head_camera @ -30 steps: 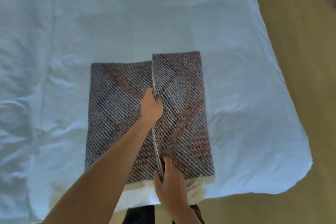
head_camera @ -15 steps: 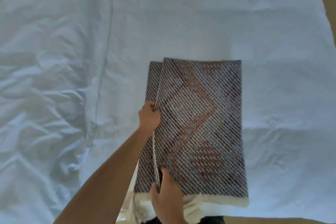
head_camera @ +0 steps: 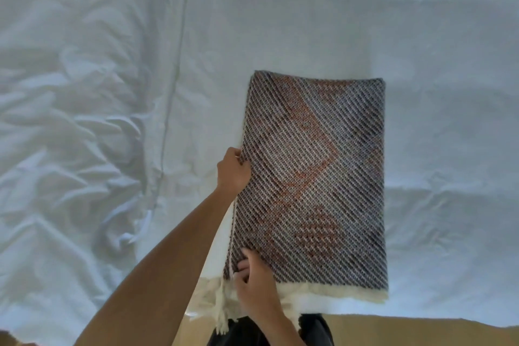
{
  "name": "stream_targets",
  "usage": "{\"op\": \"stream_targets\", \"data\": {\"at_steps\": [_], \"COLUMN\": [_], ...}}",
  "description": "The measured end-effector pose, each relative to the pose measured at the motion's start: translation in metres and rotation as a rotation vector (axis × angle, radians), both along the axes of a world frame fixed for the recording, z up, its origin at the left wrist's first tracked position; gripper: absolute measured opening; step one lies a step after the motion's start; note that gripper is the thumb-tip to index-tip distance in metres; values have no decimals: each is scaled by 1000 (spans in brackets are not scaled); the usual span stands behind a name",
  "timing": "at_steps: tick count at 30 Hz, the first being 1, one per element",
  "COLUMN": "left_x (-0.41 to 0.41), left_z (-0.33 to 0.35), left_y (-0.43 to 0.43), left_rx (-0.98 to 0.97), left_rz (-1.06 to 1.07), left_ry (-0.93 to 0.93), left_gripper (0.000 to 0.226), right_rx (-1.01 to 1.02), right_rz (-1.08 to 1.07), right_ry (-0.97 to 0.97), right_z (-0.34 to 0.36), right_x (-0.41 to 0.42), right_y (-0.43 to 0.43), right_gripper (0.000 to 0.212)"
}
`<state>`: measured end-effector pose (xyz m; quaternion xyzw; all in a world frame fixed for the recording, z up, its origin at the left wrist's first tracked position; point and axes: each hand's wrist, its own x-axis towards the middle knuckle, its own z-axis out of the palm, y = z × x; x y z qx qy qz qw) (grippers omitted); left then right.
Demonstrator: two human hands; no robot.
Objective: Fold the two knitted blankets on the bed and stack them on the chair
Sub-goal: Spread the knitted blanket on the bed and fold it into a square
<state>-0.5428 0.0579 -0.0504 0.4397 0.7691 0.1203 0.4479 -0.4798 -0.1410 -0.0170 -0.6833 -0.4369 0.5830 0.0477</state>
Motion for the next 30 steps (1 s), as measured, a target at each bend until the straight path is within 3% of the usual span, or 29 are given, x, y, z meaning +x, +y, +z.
{"op": "stream_targets", "data": {"at_steps": [3,7,10,14,17,21,23,26,30], "left_x": [-9,-25,-32,-36,-52,-50,-45,-54,-59], "left_z": [0,-4,-3,1,1,4,1,-6,-6], "left_y": [-28,-94,-150,-201,-209,-216,-218,-219,-222], "left_rx": [-66,-128,-321,-422,-314,-352,-438,-613,-638], "left_rz": [-96,-119,-219,-409,-438,-565,-657,-661,-721], "left_ry": [-18,24,-11,22,193,456,451,274,408], "left_gripper": [24,19,31,51,48,52,60,64,74], "right_rx": [-3,135,213,248,377,354,349,372,378], "right_rz": [22,-30,-63,132,305,516,541,514,563], "right_ry": [16,-48,-97,-203,-301,-394,-397,-377,-356], "right_z": [-4,-6,-7,-7,-7,-12,-13,-12,-14], "right_x": [12,29,42,57,67,78,79,80,85], "right_y": [-1,1,5,7,7,3,2,1,2], "right_gripper": [40,27,21,26,28,35,37,36,38]}}
